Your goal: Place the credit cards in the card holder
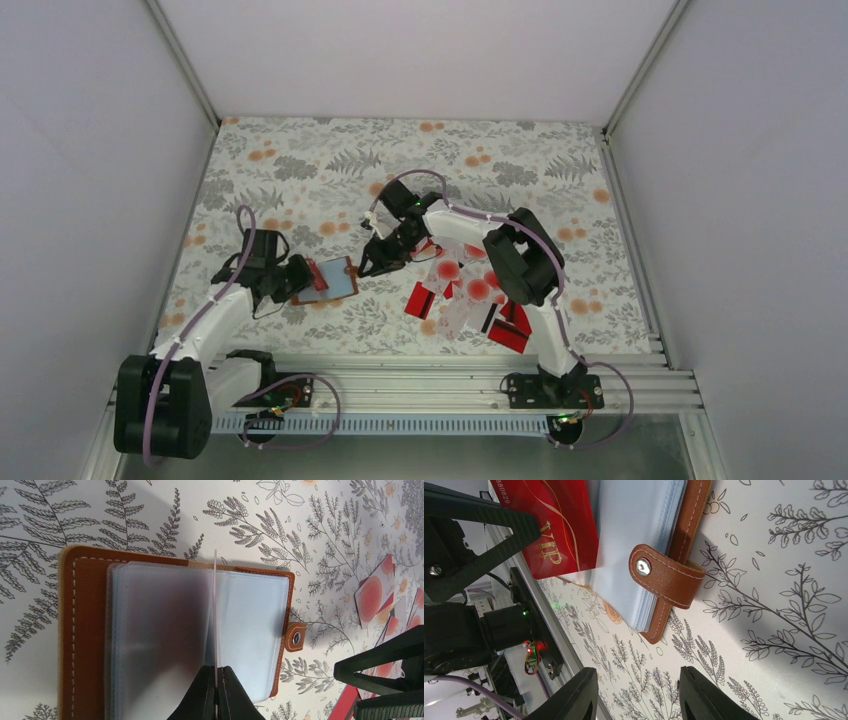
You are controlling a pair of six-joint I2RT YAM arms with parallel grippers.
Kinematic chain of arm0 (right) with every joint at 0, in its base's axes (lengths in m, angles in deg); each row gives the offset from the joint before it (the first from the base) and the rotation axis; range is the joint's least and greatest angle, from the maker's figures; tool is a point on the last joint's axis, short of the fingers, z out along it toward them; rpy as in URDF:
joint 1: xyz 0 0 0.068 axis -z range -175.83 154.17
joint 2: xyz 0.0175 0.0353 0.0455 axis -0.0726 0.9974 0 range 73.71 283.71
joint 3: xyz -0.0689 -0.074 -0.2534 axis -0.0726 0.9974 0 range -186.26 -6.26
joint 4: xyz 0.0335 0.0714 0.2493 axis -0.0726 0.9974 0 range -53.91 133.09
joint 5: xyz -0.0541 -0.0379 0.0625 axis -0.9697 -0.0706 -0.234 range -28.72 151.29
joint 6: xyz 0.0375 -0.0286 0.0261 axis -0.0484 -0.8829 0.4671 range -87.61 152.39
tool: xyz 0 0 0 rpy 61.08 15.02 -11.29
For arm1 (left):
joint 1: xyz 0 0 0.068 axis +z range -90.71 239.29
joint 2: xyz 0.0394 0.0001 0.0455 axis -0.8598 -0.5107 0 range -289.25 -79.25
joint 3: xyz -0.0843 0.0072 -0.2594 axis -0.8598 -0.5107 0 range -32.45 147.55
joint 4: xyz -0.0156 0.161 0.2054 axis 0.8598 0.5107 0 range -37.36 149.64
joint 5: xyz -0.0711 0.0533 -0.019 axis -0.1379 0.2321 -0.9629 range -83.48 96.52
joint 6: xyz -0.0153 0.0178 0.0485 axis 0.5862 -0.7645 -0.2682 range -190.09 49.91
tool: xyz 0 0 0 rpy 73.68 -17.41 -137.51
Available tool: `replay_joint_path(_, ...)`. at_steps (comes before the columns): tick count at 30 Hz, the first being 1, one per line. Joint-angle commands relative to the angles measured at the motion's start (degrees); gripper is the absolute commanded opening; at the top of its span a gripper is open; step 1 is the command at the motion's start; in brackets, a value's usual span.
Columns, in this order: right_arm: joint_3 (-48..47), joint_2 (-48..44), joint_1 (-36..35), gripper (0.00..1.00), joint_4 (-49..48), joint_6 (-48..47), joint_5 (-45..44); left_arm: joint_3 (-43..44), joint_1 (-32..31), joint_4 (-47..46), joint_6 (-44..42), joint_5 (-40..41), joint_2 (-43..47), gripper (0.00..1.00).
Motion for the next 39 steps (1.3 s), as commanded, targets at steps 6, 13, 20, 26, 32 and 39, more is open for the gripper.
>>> replay_joint_path(6,1.26,-1.33,-0.62,0.42,-0.41,-1.47,0.83,-2.14,-0.83,-1.39,2.26,-2.29,0.62,0.02)
replay_joint_path(13,3.19,-1.74,-0.62,0.41,-1.62,-1.17,1.45,-3.37,-1.15,-1.19,2.85,-2.91,2.07,0.02)
replay_joint_path(20,5.1,-2.4,-0.62,0.41,-2.72,-0.9,1.84,-3.65,-2.69,0.77,4.3,-0.44,3.08,0.02)
replay_joint_path(26,7.08,-2.65,-0.62,0.4,-3.95,-1.18,3.41,-4.33,-3.92,-0.33,4.59,0.05,0.75,0.02)
replay_joint_path(32,8.23,-3.7,-0.63,0.38,-4.18,-1.89,2.81,-4.36,-5.97,-2.93,6.67,-1.27,-0.42,0.02)
replay_joint_path(39,11.0,-5.66,1.27,0.37,-5.93,-0.34,1.06,-4.39,-9.57,-7.0,9.32,-2.26,-2.91,0.02)
